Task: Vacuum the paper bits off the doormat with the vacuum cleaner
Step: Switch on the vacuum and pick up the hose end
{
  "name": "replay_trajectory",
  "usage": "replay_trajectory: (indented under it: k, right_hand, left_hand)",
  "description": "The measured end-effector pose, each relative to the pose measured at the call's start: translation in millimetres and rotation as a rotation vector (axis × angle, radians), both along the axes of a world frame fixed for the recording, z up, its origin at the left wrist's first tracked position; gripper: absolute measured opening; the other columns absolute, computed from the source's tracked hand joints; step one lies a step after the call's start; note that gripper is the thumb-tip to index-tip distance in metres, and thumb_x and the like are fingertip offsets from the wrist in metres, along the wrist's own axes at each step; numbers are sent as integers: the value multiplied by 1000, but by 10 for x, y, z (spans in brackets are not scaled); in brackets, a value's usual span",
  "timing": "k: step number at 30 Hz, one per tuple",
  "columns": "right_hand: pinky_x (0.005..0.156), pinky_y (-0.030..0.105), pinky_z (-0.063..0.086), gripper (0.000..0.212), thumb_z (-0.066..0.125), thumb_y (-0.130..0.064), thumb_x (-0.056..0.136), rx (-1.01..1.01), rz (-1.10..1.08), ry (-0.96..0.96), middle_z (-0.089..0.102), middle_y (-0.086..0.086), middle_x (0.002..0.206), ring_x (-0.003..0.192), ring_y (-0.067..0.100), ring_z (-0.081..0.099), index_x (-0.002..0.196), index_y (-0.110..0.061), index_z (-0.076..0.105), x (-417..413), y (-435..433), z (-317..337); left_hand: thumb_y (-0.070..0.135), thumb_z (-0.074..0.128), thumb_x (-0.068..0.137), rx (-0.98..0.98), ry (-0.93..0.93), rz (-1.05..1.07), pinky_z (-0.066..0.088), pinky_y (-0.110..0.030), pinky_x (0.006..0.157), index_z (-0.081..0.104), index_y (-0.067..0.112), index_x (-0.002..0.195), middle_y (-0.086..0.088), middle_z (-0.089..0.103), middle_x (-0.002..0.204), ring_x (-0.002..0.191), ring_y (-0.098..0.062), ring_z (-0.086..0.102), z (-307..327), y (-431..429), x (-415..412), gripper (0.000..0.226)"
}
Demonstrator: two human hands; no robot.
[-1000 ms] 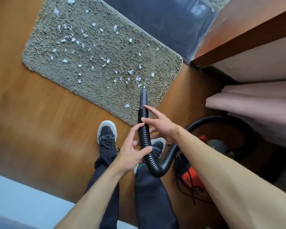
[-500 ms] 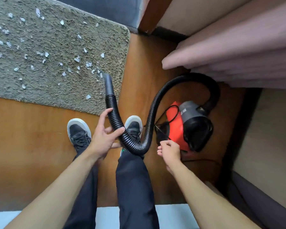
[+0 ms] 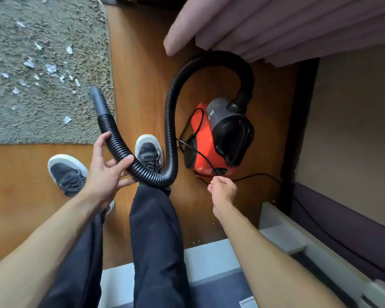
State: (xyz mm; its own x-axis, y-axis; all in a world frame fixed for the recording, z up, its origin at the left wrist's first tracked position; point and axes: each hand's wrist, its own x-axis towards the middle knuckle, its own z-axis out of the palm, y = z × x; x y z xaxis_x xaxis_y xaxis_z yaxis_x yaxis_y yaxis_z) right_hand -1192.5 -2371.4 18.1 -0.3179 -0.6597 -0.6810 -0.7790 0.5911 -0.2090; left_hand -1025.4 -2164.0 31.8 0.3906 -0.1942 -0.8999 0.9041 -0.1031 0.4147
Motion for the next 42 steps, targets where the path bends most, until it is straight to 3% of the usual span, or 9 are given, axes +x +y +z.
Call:
replay_trajectory:
  k: [4, 11, 17, 21, 26, 34, 36, 39, 42]
  right_hand:
    - [77, 26, 51, 24, 67, -7, 91, -102, -63, -30, 72, 9, 101, 89, 22, 67, 115, -3, 65, 99, -172, -70]
    - [108, 41, 42, 70, 79, -27, 84, 164, -193, -50, 52, 9, 140, 126, 29, 53, 140, -9, 42, 229, -373, -343]
    - [108, 57, 40, 104, 82, -59, 62, 224, -239, 60, 48, 12, 143, 129, 38, 48, 143, -19, 29, 404, -331, -553]
    - [108, 59, 39, 78, 67, -52, 85, 250, -169, 139, 41, 6, 145, 136, 35, 39, 143, -14, 31, 455, -338, -633]
    - [109, 58, 40, 105, 73, -67, 70, 134, -152, 184, 37, 13, 151, 136, 39, 40, 150, -17, 26, 403, -244, -720]
    - [110, 53, 40, 100, 50, -77, 81, 218, -59, 179, 28, 12, 156, 139, 37, 36, 153, -15, 19, 344, -211, -753]
    - [108, 52, 43, 94, 58, -69, 83, 146, -6, 164, 32, 12, 153, 135, 35, 41, 152, -15, 24, 369, -152, -700]
    - [105, 47, 45, 72, 69, -45, 85, -30, 296, 131, 37, 12, 145, 131, 31, 45, 143, -14, 40, 468, -61, -495]
    - [91, 35, 46, 40, 66, -26, 89, -53, 555, -40, 56, 8, 120, 110, 27, 57, 125, -14, 53, 831, 89, -242]
  left_hand:
    - [-4, 57, 96, -4, 4, -1, 62, -36, 59, 35, 43, 141, 7, 68, 68, 66, -13, 72, 22, -117, -76, 69]
    - [-4, 59, 95, 7, 26, -2, 62, -39, 60, 33, 43, 144, 2, 70, 74, 75, -20, 72, -18, -213, -123, 72]
    - [-4, 60, 94, 20, 22, -19, 62, -41, 63, 34, 44, 145, 0, 70, 75, 81, -23, 73, -72, -249, -120, 74]
    - [-2, 61, 94, 29, 5, -41, 62, -41, 64, 34, 45, 144, 1, 70, 75, 82, -22, 74, -103, -232, -98, 73]
    - [-3, 60, 95, 40, 9, -41, 63, -41, 64, 36, 44, 142, -1, 70, 79, 83, -24, 73, -139, -250, -61, 71]
    - [-2, 62, 94, 33, 35, -91, 62, -43, 65, 34, 46, 143, 1, 71, 74, 81, -21, 75, -212, -251, -95, 74]
    - [-1, 63, 93, 32, 28, -99, 62, -44, 66, 36, 48, 141, -1, 70, 77, 81, -22, 74, -198, -216, -78, 74]
    - [-1, 64, 93, 40, 12, -112, 62, -47, 69, 37, 48, 139, -6, 68, 84, 84, -23, 73, -168, -188, -23, 72]
    - [-1, 63, 94, 45, 1, -99, 63, -45, 69, 37, 47, 140, -11, 66, 90, 85, -23, 72, -141, -154, 24, 71]
